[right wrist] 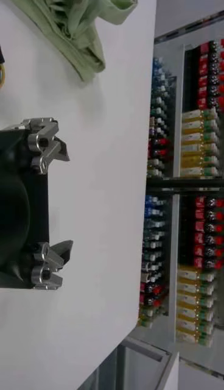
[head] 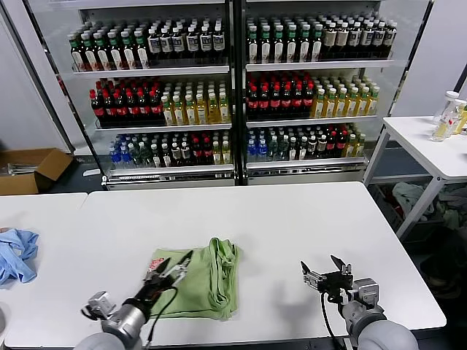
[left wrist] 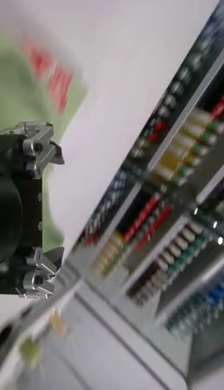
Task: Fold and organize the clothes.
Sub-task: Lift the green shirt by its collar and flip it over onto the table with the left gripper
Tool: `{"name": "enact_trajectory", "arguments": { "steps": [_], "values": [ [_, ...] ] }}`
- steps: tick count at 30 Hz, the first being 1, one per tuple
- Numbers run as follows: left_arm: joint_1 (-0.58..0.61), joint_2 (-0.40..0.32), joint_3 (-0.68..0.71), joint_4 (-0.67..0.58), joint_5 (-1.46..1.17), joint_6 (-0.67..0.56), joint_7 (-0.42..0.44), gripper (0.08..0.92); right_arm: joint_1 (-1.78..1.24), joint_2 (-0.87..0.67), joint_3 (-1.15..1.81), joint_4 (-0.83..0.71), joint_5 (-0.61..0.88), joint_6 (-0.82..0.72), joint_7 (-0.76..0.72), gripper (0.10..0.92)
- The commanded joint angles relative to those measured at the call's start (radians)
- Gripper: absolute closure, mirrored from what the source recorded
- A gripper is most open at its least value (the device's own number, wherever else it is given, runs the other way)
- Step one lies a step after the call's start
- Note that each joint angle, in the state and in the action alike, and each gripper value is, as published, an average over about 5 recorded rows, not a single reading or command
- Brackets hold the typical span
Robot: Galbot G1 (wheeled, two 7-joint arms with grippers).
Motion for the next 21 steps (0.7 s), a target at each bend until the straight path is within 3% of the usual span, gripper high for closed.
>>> {"name": "enact_trajectory", "arguments": {
  "steps": [1,21],
  "values": [
    [0.015,0.058,-0.105,0.119,0.152,-0.024,-0.029,0.177,0.004,0.002,0.001,-0.003,0.000,0.000,0.000,0.203],
    [-0.014,0.053,-0.041,0.173,0.050,0.066,0.001,0.177,0.003,0.000,0.015,0.003,0.000,-0.003,0.003,0.203]
  ]
}}
